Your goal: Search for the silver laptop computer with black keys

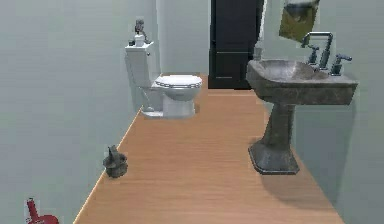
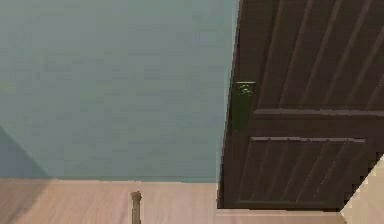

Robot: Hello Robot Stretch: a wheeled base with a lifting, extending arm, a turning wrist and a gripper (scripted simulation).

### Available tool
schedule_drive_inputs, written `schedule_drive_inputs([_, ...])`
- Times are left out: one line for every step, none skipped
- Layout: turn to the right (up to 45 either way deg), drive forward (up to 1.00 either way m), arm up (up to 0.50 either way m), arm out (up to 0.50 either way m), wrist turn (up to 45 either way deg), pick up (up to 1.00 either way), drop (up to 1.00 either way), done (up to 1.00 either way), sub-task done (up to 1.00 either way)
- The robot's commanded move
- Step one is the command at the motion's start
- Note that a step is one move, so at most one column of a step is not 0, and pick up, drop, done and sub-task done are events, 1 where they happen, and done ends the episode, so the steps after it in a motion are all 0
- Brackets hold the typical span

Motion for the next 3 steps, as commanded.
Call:
schedule_drive_inputs([0.0, 1.0, 0.0, 0.0, 0.0, 0.0, 0.0, 0.0, 0.0])
schedule_drive_inputs([6.0, 0.0, 0.0, 0.0, 0.0, 0.0, 0.0, 0.0, 0.0])
schedule_drive_inputs([0.0, 0.25, 0.0, 0.0, 0.0, 0.0, 0.0, 0.0, 0.0])
